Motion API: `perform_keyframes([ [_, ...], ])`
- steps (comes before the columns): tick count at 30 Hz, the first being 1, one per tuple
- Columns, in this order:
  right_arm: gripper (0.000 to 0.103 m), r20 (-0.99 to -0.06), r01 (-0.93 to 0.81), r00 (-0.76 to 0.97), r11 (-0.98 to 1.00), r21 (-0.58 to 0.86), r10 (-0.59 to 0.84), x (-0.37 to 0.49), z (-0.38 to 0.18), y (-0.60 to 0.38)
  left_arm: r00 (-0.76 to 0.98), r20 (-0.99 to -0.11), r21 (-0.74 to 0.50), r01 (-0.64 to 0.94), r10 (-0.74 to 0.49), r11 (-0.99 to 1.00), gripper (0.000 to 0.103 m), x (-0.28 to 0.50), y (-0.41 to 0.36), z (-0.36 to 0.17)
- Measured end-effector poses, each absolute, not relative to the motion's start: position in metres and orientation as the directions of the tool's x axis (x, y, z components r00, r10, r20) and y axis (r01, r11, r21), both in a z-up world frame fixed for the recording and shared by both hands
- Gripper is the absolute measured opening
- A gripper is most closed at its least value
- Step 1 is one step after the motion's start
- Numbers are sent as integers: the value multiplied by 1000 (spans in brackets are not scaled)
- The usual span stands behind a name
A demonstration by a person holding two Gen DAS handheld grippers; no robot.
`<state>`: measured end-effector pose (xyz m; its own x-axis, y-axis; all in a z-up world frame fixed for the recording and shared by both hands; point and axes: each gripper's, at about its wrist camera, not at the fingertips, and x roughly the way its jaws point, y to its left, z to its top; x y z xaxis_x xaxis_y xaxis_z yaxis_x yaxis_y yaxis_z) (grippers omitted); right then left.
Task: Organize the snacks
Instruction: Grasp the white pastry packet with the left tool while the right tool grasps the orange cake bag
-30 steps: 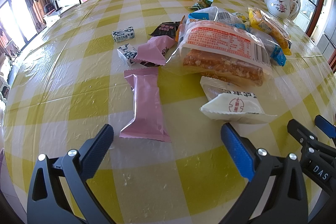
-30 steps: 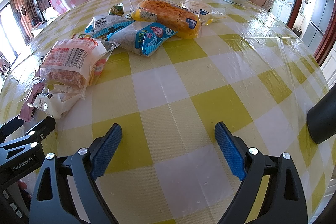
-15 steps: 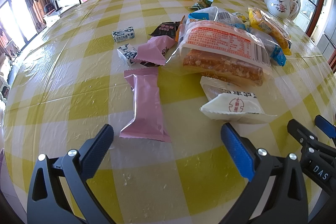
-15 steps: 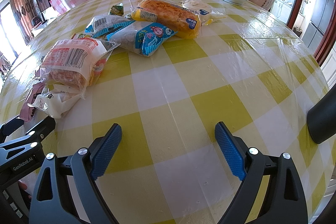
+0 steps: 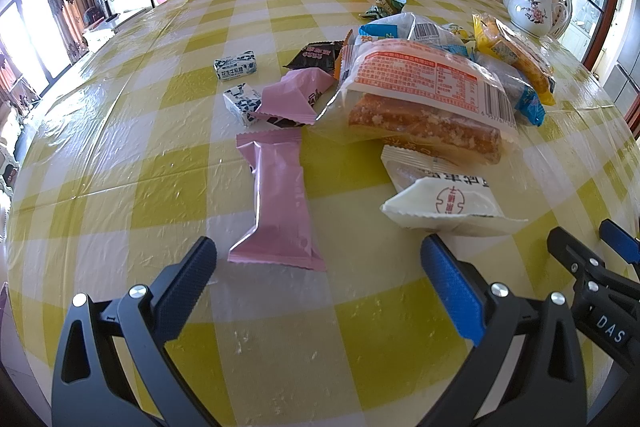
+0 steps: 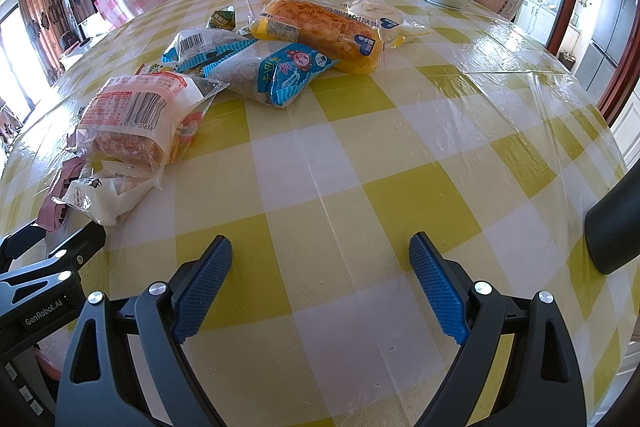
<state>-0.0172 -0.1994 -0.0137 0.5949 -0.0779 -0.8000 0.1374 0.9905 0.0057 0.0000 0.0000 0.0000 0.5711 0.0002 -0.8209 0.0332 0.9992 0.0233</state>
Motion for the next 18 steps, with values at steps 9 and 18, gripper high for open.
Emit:
perform_keyframes([
  [9,87,-800,137,595,991,6,-78,-17,-14,-200,571,-821,24,32,1,999,102,-1,0,0],
  [18,87,-800,137,595,991,6,-78,-17,-14,-199,574,-806,-99,106,-142,989,102,-24,9,7],
])
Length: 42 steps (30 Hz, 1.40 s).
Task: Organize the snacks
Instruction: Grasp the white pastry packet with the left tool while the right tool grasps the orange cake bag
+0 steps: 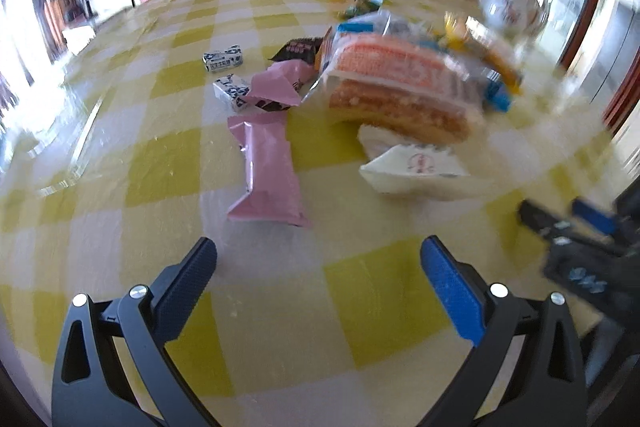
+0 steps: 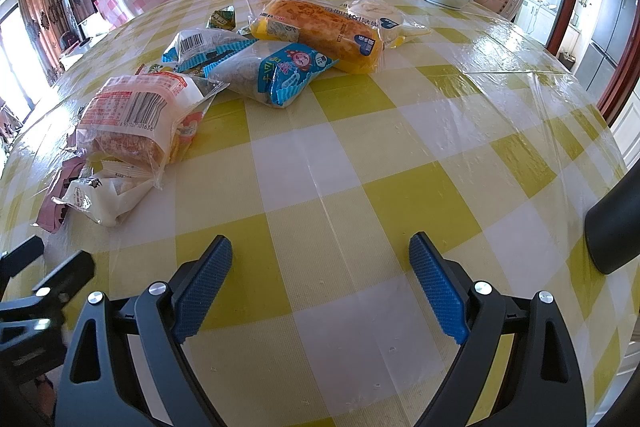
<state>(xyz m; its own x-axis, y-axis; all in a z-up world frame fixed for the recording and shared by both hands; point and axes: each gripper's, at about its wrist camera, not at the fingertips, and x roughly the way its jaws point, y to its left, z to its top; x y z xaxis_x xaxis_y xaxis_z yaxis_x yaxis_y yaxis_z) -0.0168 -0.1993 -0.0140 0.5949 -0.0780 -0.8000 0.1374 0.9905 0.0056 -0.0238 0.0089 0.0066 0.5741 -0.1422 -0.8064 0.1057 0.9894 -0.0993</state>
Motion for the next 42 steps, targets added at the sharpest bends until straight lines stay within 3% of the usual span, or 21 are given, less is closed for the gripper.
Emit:
perform_keyframes([
  [4,87,-800,137,595,990,6,-78,-17,-14,-199,571,-797,-108,188,-198,976,102,-18,-13,11],
  [7,87,-800,149,595,989,14,-78,-18,-15,-202,586,-778,-158,166,-226,973,101,-10,-23,16],
  [13,87,-807,45,590,999,4,-23,-27,-14,-206,558,-822,-4,185,-109,983,101,18,-52,3],
  [16,87,-805,28,593,999,18,-2,-34,-14,-207,557,-821,-4,213,-125,977,101,26,-52,2],
  [18,87,-803,26,595,999,26,6,-35,-13,-209,561,-820,17,227,-116,974,89,28,-51,1],
  [19,87,-803,25,595,999,27,7,-35,-13,-209,574,-808,16,244,-131,970,72,26,-52,4],
  [20,87,-804,24,595,999,24,5,-35,-14,-209,583,-800,17,260,-143,965,64,22,-50,6],
  [28,87,-803,-39,593,998,45,60,-36,-10,-208,630,-754,-89,185,-188,979,64,-31,8,17],
  [30,87,-743,-101,656,991,91,135,-39,5,-207,654,-733,-132,131,-186,983,64,-45,29,21],
  [35,87,-583,-353,754,935,27,302,-25,61,-175,687,-698,-234,43,-199,971,64,-54,64,24],
  [37,87,-596,-479,708,878,-13,378,-8,66,-156,676,-704,-270,30,-218,963,64,-51,70,20],
  [42,87,-694,-602,647,770,-211,315,41,43,-106,663,-706,-296,45,-251,954,64,-48,71,17],
])
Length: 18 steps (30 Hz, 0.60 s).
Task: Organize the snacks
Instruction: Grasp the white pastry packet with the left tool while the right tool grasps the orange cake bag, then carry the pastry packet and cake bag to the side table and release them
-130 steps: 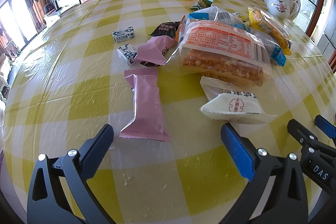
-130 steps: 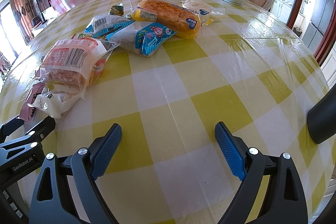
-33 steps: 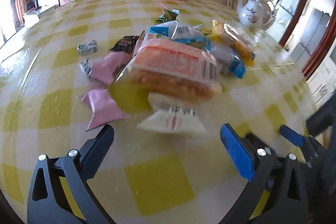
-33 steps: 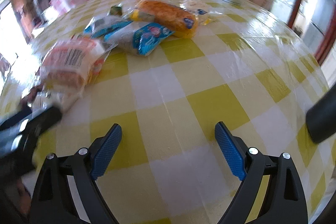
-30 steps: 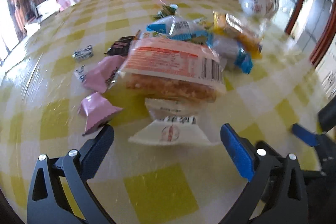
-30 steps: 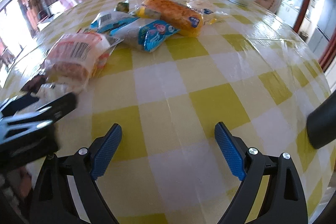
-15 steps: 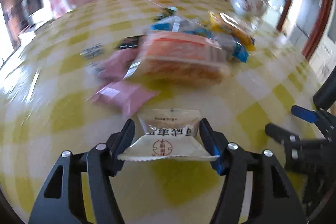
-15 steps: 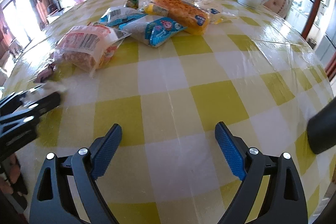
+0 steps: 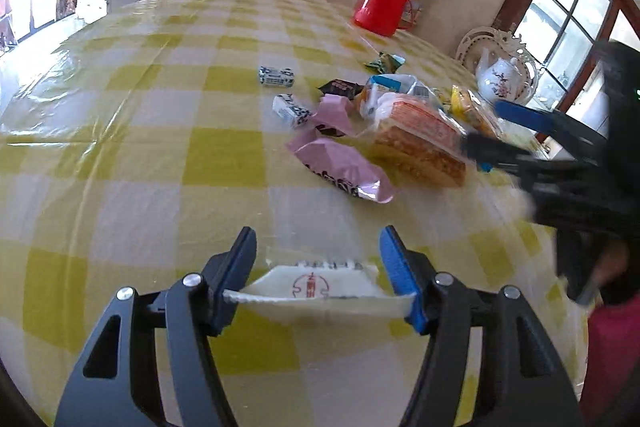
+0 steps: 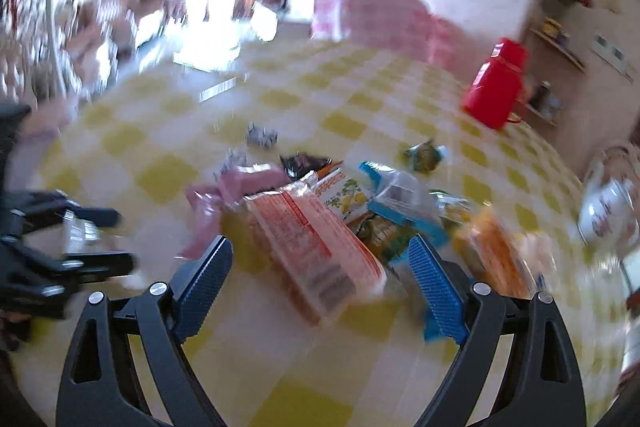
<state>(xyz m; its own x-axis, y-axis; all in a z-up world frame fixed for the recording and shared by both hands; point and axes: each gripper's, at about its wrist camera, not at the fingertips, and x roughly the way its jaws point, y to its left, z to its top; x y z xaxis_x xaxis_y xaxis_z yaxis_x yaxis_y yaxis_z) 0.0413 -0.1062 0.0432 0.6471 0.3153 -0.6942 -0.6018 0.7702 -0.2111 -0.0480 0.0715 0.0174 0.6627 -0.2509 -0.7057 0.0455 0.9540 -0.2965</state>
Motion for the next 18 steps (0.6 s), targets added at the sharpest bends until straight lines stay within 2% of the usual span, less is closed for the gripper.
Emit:
perform_keyframes([
  [4,87,-749,-641,591,738,-212,298,63,16,-87,655,-705,-321,45,-271,946,64,-46,74,14],
  [7,86,-777,-641,587,718,-271,230,70,-8,-80,647,-709,-326,50,-279,944,64,-45,73,12],
  [8,82,-775,-635,592,721,-278,222,69,-12,-80,641,-714,-325,54,-283,944,64,-44,72,11],
  [12,52,-736,-584,631,774,-242,246,51,-6,-95,632,-720,-318,64,-285,946,68,-44,69,11],
  [14,50,-725,-557,637,806,-199,261,32,0,-106,623,-730,-294,85,-281,952,78,-43,62,10],
  [18,49,-721,-460,646,882,-104,251,2,3,-130,609,-760,-207,105,-228,973,83,-40,47,9],
])
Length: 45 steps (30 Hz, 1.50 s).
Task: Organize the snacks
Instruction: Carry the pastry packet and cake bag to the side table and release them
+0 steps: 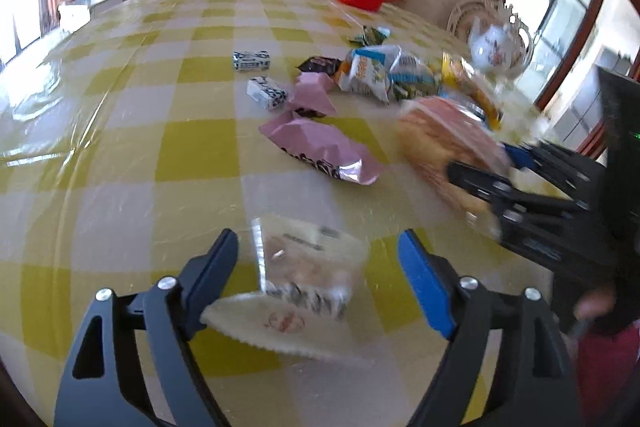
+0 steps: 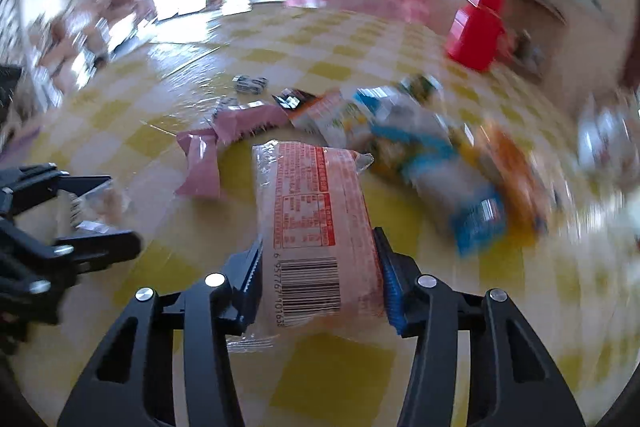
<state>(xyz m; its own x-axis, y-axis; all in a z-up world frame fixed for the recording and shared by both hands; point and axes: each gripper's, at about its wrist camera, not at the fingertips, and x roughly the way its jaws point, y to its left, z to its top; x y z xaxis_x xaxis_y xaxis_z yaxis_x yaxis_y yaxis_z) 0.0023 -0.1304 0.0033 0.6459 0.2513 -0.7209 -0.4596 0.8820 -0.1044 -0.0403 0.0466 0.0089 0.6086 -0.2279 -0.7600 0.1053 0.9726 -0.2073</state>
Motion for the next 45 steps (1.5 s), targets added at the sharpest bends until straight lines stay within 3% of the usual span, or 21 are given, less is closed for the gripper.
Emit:
perform_keyframes([
  [4,48,-710,-341,651,939,40,267,-26,9,-164,592,-790,-94,138,-159,986,83,-41,34,6],
  [7,48,-712,-296,643,949,106,280,-46,7,-179,595,-799,20,161,-81,987,64,-50,26,4],
  [10,53,-713,-289,640,950,122,286,-65,7,-184,593,-798,12,193,-107,981,64,-57,32,5],
  [12,73,-726,-293,632,951,100,272,-65,2,-179,593,-798,20,201,-105,979,64,-60,33,5],
  [13,79,-735,-284,628,955,89,255,-63,1,-178,593,-798,20,202,-106,979,64,-60,33,5],
  [17,81,-765,-284,600,956,72,236,-46,-12,-172,594,-797,16,200,-108,980,64,-60,35,5],
  [19,79,-765,-278,604,959,59,223,-42,-14,-172,597,-793,-7,196,-125,981,63,-63,36,6],
  [20,58,-766,-287,599,956,67,234,-41,-15,-173,597,-789,-31,197,-145,980,63,-66,38,7],
  [21,49,-761,-299,595,950,87,257,-42,-15,-174,599,-786,-45,196,-156,980,62,-68,39,8],
  [22,48,-750,-286,611,954,88,253,-45,-13,-176,603,-779,-65,199,-175,978,47,-72,42,9],
  [35,47,-605,-185,714,928,323,353,-119,15,-196,651,-726,-127,189,-222,974,47,-115,67,17],
  [45,47,-577,-338,685,895,290,445,-156,33,-128,701,-686,-128,144,-192,981,47,-161,109,37],
])
